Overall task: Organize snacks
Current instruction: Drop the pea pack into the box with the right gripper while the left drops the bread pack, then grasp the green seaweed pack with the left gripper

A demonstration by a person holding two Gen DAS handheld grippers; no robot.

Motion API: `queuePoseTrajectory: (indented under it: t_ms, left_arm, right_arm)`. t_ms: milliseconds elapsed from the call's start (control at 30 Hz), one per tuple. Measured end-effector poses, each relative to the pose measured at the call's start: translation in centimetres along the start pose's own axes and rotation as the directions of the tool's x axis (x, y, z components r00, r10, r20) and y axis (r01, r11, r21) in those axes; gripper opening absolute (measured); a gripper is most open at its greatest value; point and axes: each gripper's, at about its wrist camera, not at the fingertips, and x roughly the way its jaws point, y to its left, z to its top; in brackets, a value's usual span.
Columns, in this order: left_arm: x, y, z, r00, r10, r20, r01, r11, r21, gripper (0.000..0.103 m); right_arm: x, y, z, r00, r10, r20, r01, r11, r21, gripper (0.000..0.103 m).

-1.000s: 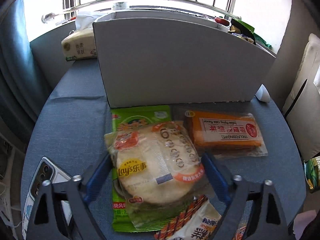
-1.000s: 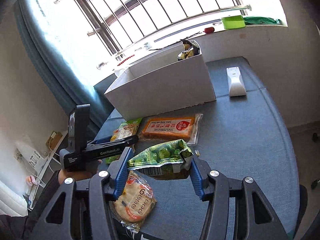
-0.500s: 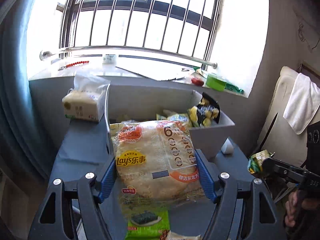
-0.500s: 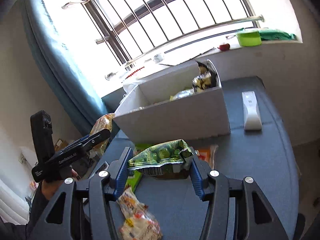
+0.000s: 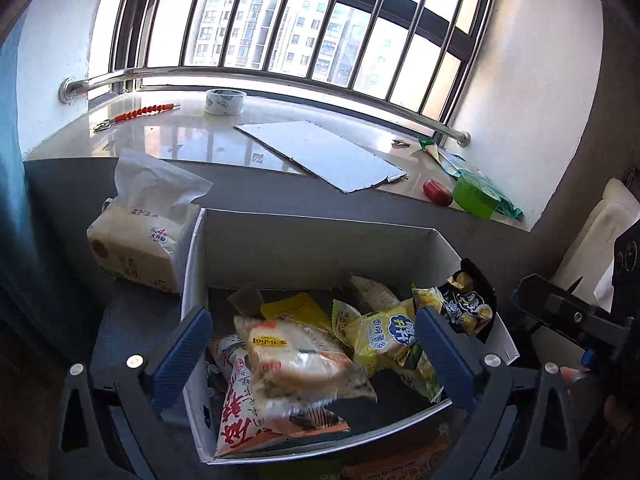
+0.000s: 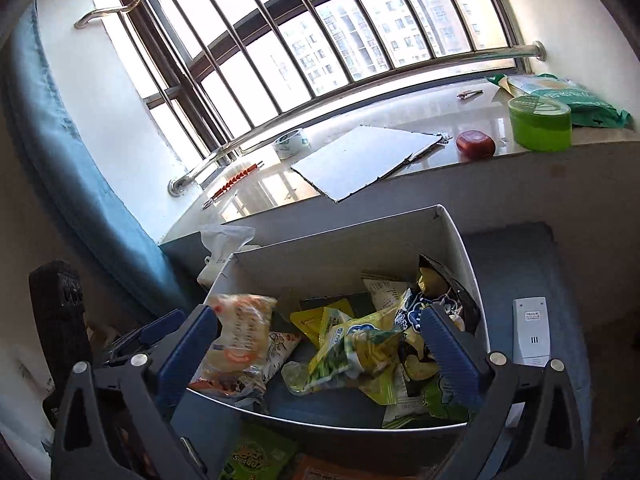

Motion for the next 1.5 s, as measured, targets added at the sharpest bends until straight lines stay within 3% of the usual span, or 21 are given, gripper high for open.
queuePoseTrajectory:
  t_ms: [233,433,600,700,900,1067,1200,1367,1467,1500]
  left_arm:
    - [-2.1,0.2,-1.0,1.0,0.014,0.023,-0.015,0.998,0.055,0.103]
    - [-6.3,-0.4,-2.1,0.997,-0.012,0.075,0.004,0.994,0.107,0.103]
    - [-10.5,-1.0,-5.6,0.994,-0.007,0.112,-0.012,0.986,0.168,0.103]
    - [-11.5,-1.0,-8.9,0.997,-0.008,0.075,-0.007,0.981,0.192,0.103]
    - [-9.9,-0.9,-16.4,0.996,0.067,-0.054,-0.056,0.98,0.189,0.103]
    - [-8.8,-0.9,-20.2,0.992,0.055,-0.116,-0.038,0.988,0.148,0.103]
    - [-7.1,-1.6,-20.4,0.987,0.067,-0.149,-0.04,0.984,0.174,0.103]
    - [-3.0,-1.3,-19.4,0.966,0.137,-0.22,-0.094,0.976,0.194,0.103]
    - [-0.9,-0.8,-19.0,0.942,0.21,-0.263,-0.157,0.965,0.209,0.103]
    - [-0.5,-0.6,-18.9,0.943,0.199,-0.268,-0.145,0.968,0.206,0.101]
  right_arm:
    - [-1.7,-0.6,-0.4,1.0,-0.01,0.025,0.01,1.0,-0.002,0.103]
    - [-4.1,0.9,-1.9,0.998,0.044,0.036,-0.043,0.998,-0.04,0.103]
    - [-7.5,2.4,-5.5,0.994,0.105,0.031,-0.102,0.99,-0.092,0.103]
    - [-9.8,2.6,-8.4,0.991,0.129,0.024,-0.126,0.986,-0.113,0.103]
    - [-13.9,1.4,-15.1,0.994,0.108,0.019,-0.106,0.989,-0.104,0.103]
    - [-16.2,0.0,-19.9,0.998,0.063,0.01,-0.062,0.996,-0.061,0.103]
    - [-16.2,-0.2,-21.5,0.998,0.05,-0.039,-0.053,0.996,-0.073,0.103]
    - [-15.7,-0.1,-21.7,0.998,0.048,-0.047,-0.052,0.995,-0.085,0.103]
    - [-15.4,0.2,-22.0,0.997,0.044,-0.062,-0.051,0.993,-0.106,0.103]
    - [-15.3,0.2,-22.1,0.997,0.043,-0.064,-0.05,0.992,-0.113,0.103]
